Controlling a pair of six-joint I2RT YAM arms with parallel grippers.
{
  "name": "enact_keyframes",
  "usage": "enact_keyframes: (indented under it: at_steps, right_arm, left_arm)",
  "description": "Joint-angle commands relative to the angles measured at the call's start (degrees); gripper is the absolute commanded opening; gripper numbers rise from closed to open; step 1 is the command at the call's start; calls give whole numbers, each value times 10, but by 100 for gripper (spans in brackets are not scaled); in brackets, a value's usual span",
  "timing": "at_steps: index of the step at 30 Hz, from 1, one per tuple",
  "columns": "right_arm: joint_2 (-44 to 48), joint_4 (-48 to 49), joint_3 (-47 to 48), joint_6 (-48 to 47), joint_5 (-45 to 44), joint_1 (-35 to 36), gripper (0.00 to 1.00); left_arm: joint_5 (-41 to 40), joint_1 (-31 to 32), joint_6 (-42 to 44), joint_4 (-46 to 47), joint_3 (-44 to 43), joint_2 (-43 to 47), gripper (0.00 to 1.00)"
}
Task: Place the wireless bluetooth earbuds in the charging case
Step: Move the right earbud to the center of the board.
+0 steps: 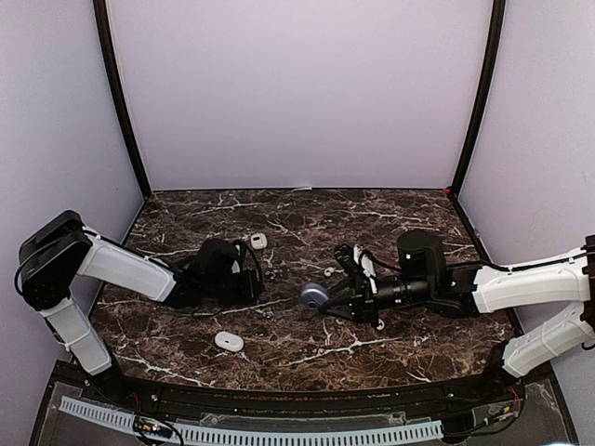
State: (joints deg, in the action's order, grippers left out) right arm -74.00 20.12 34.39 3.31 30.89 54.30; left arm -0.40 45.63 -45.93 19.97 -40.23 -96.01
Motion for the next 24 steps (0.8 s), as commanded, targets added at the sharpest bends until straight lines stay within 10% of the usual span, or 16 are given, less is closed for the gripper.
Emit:
enact_keyframes:
  at_steps: [1,24]
  right_arm:
    - [10,27,-2,0,-4,-5,8]
    - [11,14,6,1,-10,-6,8]
  left_arm:
    - [-17,-57,58,-26,3,39,0]
    - [66,-93,105,15,-136,-136,1]
